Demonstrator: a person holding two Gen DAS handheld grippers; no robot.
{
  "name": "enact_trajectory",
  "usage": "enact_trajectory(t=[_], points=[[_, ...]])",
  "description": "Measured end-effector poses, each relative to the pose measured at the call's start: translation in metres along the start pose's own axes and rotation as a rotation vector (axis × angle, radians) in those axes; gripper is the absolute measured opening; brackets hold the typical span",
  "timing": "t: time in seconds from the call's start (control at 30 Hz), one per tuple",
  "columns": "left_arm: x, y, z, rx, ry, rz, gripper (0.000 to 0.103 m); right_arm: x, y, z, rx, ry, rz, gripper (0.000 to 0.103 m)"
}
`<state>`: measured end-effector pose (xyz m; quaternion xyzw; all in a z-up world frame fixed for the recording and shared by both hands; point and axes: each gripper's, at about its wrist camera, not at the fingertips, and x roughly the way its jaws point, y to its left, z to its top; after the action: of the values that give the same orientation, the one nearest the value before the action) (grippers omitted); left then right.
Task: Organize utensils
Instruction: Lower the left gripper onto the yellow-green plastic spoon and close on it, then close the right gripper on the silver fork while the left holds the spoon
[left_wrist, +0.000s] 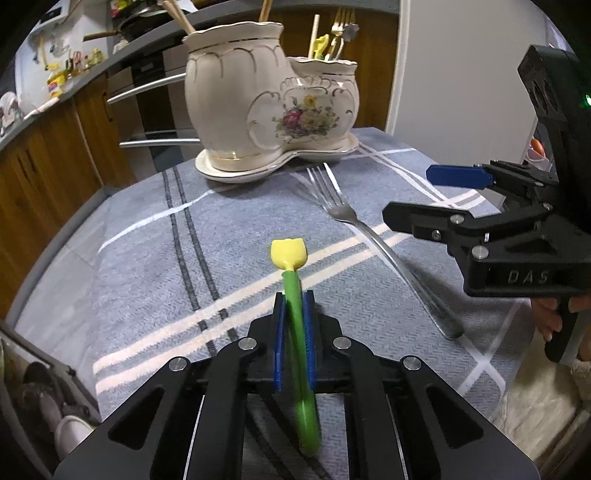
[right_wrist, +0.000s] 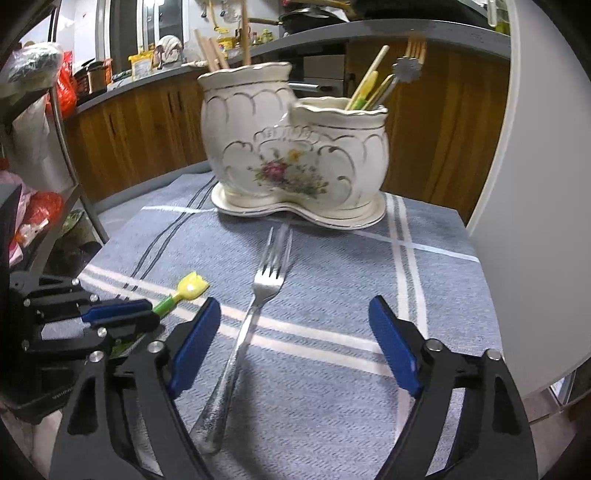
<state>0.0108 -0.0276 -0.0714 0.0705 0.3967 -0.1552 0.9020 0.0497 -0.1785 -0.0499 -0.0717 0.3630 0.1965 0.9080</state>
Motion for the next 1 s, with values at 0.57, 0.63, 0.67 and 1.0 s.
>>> enact_trajectory(t=[0.57, 0.63, 0.67, 1.0], points=[[-0.001, 0.012, -0.001, -0.006, -0.001, 0.011, 0.010, 0.023, 0.035, 0.000, -0.062, 0.149, 0.062, 0.026], [-0.001, 0.013, -0.001, -0.006, -0.001, 0.009, 0.010, 0.023, 0.033, 0.001, -0.058, 0.154, 0.059, 0.020], [-0.001, 0.013, -0.001, -0.005, -0.002, 0.008, 0.010, 0.022, 0.031, 0.002, -0.059, 0.157, 0.057, 0.012], [0.000, 0.013, -0.001, -0.009, 0.003, 0.000, 0.010, 0.016, 0.004, 0.002, -0.074, 0.214, 0.055, 0.010]])
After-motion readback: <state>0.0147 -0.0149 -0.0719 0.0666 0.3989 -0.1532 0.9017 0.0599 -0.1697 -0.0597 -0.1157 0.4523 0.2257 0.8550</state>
